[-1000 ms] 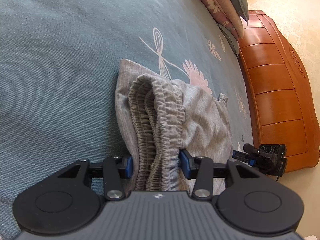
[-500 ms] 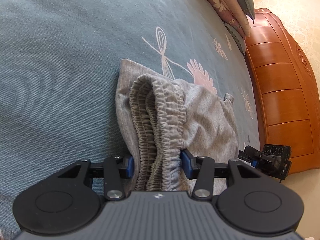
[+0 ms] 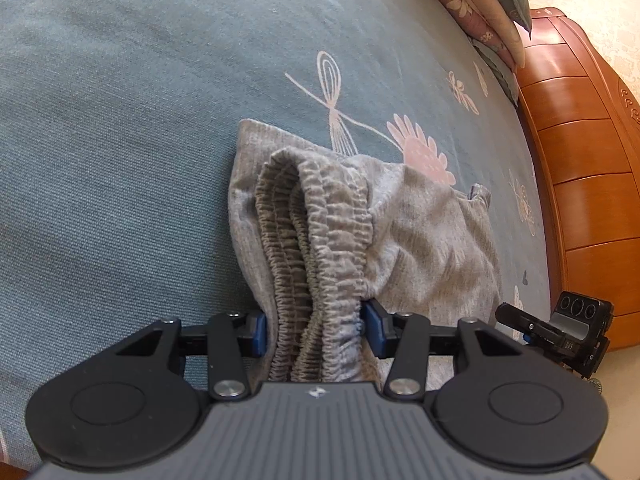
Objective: Fold clothes
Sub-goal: 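Close the right tool on the pants edge while the left tool holds the waistband, then lift the held pants with both tools and fold them over lengthwise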
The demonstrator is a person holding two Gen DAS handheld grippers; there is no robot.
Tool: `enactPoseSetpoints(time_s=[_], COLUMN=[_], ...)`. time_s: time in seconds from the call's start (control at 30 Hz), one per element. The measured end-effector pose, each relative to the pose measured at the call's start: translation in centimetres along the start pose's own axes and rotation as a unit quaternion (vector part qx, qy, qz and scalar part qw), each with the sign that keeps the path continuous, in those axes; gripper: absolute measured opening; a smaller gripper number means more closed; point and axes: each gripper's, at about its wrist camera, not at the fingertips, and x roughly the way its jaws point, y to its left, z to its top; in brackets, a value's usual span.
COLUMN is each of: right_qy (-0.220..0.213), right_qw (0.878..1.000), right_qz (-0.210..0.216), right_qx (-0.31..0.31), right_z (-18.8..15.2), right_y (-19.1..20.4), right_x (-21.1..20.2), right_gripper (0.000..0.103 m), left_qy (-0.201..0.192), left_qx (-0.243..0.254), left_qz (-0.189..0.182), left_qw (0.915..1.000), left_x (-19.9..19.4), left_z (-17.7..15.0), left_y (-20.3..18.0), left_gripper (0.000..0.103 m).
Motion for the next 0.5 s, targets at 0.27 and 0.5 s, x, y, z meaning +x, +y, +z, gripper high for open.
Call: enactPoseSetpoints(time_s=[0.27,0.5], right_qy=[-0.013,-0.033], right_qw=[0.999,0.997], right_qz=[-0.018,-0.072], right_qx=[0.045,0.016], right_z=[-0.3,-1.1], right_y=[-1.6,1.0], right_x=[-0.7,-0.9], right_gripper=[0.036,0.018], left_qy=[-0.020,-0.053], left_qx=[0.025,0.112], left_qz=[0.039,0.134], left_qw=[0.9987,0.9831], left_x=[0.0,-0.5], left_z=[-0.6,-2.1], left_y=[-1.7,-6.2], left_gripper=[0.042,0.037])
